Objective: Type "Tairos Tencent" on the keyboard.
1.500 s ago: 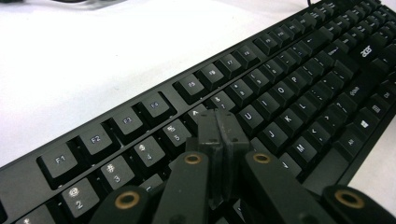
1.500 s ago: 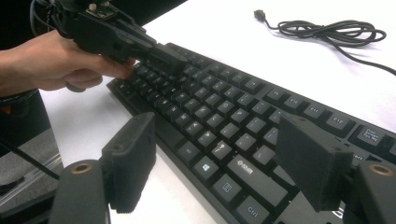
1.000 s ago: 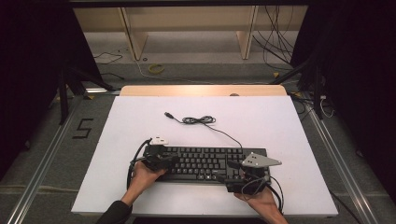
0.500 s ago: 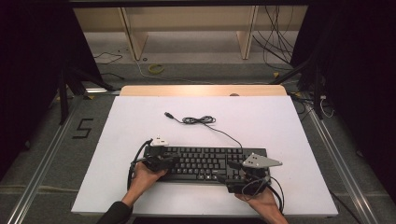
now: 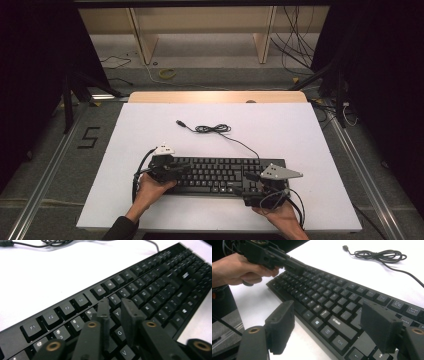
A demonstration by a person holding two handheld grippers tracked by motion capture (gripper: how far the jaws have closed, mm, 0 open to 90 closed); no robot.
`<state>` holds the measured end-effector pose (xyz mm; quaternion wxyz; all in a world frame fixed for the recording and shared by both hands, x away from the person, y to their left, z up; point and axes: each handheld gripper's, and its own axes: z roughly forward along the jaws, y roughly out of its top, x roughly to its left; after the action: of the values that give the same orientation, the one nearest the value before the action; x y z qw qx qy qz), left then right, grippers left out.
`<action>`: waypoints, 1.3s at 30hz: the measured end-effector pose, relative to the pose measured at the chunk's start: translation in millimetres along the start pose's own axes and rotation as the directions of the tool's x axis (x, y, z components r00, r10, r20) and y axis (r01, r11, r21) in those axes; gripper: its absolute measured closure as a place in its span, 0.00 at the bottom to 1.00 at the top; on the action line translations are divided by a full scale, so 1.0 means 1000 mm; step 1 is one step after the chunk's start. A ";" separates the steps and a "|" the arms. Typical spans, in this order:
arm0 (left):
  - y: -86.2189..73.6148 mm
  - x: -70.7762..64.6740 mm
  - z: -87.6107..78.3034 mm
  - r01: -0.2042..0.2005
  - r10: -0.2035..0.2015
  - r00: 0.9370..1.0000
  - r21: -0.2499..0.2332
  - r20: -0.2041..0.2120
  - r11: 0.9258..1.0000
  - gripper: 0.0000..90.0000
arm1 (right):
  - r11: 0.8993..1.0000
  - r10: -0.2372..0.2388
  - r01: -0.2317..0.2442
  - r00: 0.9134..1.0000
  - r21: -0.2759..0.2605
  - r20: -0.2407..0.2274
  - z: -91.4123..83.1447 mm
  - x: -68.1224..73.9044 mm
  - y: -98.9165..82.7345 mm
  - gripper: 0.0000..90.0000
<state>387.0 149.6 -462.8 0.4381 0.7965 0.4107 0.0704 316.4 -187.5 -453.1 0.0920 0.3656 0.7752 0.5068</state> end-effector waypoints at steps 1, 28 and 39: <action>0.000 0.000 -0.001 0.001 -0.001 1.000 -0.007 0.011 1.000 0.80 | 1.000 0.000 0.000 1.000 0.000 0.000 0.000 0.000 0.000 0.32; -0.015 -0.014 -0.035 0.002 0.018 0.992 -0.156 0.126 0.988 0.36 | 1.000 0.001 -0.001 1.000 -0.017 0.008 -0.011 -0.003 -0.004 0.31; -0.032 -0.017 -0.048 -0.004 0.030 0.991 -0.191 0.133 0.982 0.33 | 1.000 0.007 -0.006 0.999 -0.028 0.034 -0.022 -0.009 -0.012 0.31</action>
<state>334.5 177.0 -453.6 0.5385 0.7573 0.3647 0.0592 305.5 -212.0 -454.9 0.1085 0.3753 0.7654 0.5115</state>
